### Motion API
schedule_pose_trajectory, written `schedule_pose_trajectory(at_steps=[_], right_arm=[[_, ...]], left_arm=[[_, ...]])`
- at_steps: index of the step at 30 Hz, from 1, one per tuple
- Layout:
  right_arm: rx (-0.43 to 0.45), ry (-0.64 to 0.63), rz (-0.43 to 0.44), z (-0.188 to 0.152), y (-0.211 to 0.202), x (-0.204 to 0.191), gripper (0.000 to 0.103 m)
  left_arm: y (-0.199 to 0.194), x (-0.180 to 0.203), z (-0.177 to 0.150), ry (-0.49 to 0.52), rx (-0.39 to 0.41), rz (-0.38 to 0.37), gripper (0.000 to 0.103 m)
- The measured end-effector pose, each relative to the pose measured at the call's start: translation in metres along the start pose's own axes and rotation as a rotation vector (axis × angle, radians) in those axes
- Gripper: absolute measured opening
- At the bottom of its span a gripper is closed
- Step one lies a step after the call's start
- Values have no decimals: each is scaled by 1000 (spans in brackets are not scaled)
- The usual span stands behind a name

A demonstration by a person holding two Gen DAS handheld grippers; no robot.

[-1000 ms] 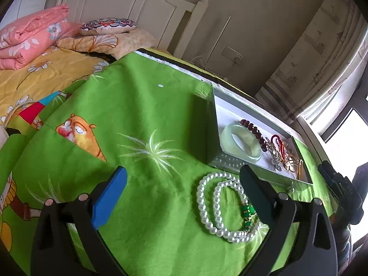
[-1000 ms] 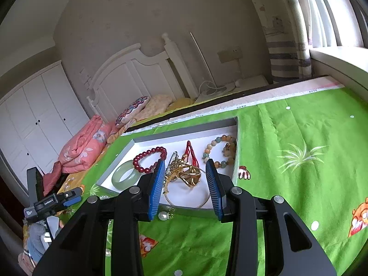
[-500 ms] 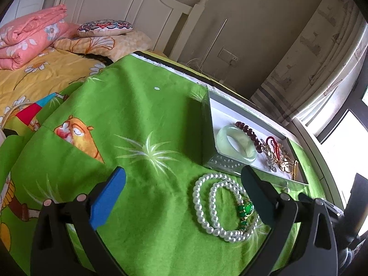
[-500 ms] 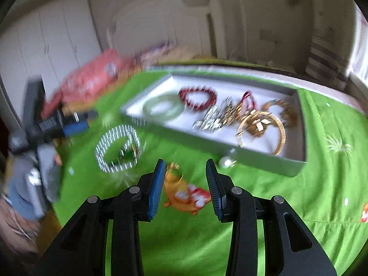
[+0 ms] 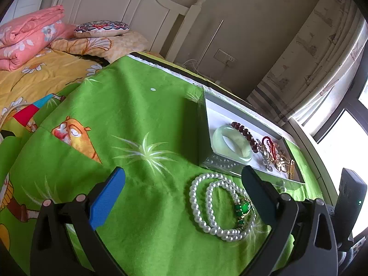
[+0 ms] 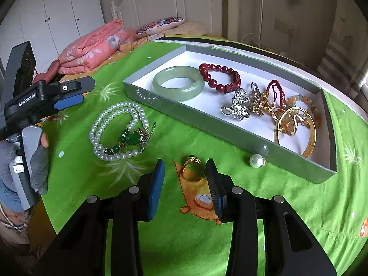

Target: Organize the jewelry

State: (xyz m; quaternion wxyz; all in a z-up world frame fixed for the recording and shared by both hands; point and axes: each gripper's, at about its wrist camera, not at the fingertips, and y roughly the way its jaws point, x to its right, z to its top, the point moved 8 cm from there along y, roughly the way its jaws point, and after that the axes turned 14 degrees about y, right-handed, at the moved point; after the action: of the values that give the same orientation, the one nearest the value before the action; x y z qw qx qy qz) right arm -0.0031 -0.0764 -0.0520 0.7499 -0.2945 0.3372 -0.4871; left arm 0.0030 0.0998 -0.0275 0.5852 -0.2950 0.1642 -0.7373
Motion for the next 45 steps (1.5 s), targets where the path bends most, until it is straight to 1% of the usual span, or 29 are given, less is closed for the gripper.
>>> schedule_pose_trajectory(at_steps=[3,7,8,9,11,16,18,19,21,23,25,29,31,32,33,34,35,36,37,40,43,45], right_arm=[[0,-12,-18,-1,2,-1,38],[17,-59,-76,-3,3,-7,37],[19,-64,-82,-3,2,-7,34],[21,-67,-84,-4,2,-7,28],[27,-55,-96,-3,1,-4,21],[41,-20,-81,0,-3,3,21],[54,-4,-78,1,-6,5,21],[69,17,-71,3,-9,9,21],[84,51,-48,5,-13,14,21],[89,89,-22,7,-16,18,21],[94,100,-11,8,-18,19,21],[97,86,-12,7,-18,14,21],[100,91,-7,7,-19,15,21],[102,93,-5,7,-19,16,21],[104,97,-3,7,-19,16,21],[108,100,-1,7,-20,16,21],[110,101,1,7,-21,17,21],[111,102,2,7,-21,17,21],[113,103,3,7,-22,18,21],[123,106,7,7,-24,19,21],[143,119,16,8,-28,20,21],[164,130,29,9,-34,22,21]], left_arm=[[0,0,0,0,0,0,100],[0,0,0,0,-2,0,100],[1,0,0,0,-5,0,100],[1,0,0,0,-8,-1,100],[2,0,-1,3,-14,-3,100],[9,7,-5,28,-64,-31,100],[16,12,-9,49,-104,-50,100],[19,16,-10,74,-126,-54,100],[21,25,-12,124,-143,-60,99],[23,32,-16,171,-160,-48,91],[24,39,-19,215,-172,-18,79],[28,48,-23,285,-198,31,74],[30,53,-24,328,-212,65,57],[32,57,-25,355,-219,85,52],[34,61,-27,395,-227,103,38],[35,65,-28,421,-229,111,28],[35,69,-29,443,-229,107,24],[36,72,-29,461,-228,102,17],[36,73,-30,470,-224,98,14],[33,69,-27,436,-202,72,13],[25,62,-22,386,-148,55,13],[19,61,-18,375,-113,59,13]])
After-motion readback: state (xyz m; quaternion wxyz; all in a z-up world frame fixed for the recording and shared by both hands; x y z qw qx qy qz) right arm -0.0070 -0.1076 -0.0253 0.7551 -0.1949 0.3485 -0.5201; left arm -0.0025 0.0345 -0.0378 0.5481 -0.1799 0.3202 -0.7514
